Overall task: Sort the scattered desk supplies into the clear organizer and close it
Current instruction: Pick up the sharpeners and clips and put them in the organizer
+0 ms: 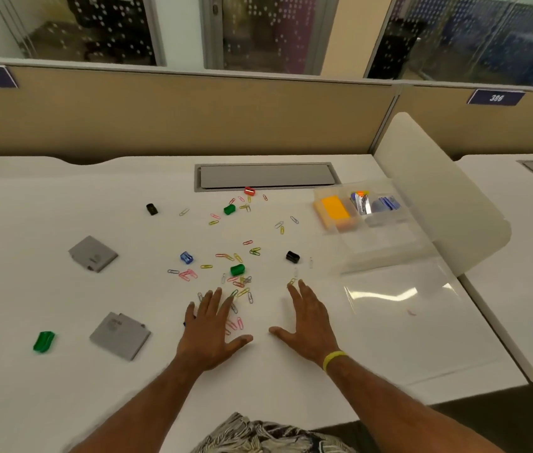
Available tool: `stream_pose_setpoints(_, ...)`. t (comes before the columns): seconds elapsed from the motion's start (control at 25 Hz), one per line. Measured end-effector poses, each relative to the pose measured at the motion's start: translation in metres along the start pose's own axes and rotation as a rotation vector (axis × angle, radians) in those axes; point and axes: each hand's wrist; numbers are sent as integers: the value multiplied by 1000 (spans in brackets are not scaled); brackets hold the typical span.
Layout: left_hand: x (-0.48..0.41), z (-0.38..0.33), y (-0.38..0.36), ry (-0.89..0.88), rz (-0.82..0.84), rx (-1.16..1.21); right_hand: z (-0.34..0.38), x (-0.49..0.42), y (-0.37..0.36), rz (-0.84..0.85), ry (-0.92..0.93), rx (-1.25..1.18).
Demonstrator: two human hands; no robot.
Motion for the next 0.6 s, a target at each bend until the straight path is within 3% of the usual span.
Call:
stream_pose_setpoints(0.32, 6, 46, 12, 94, -173, 101, 39, -23, -12, 54, 97, -19)
stream_pose_setpoints(0.6, 2, 62, 13, 157, -188, 145, 72, -58, -19, 25, 176, -32)
Point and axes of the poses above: each hand's wrist, its own x-axis away from the middle knuckle, its own y-axis out of the back of the hand, z = x × y, and after that the axes turned 15 degrees about -z, right-handed
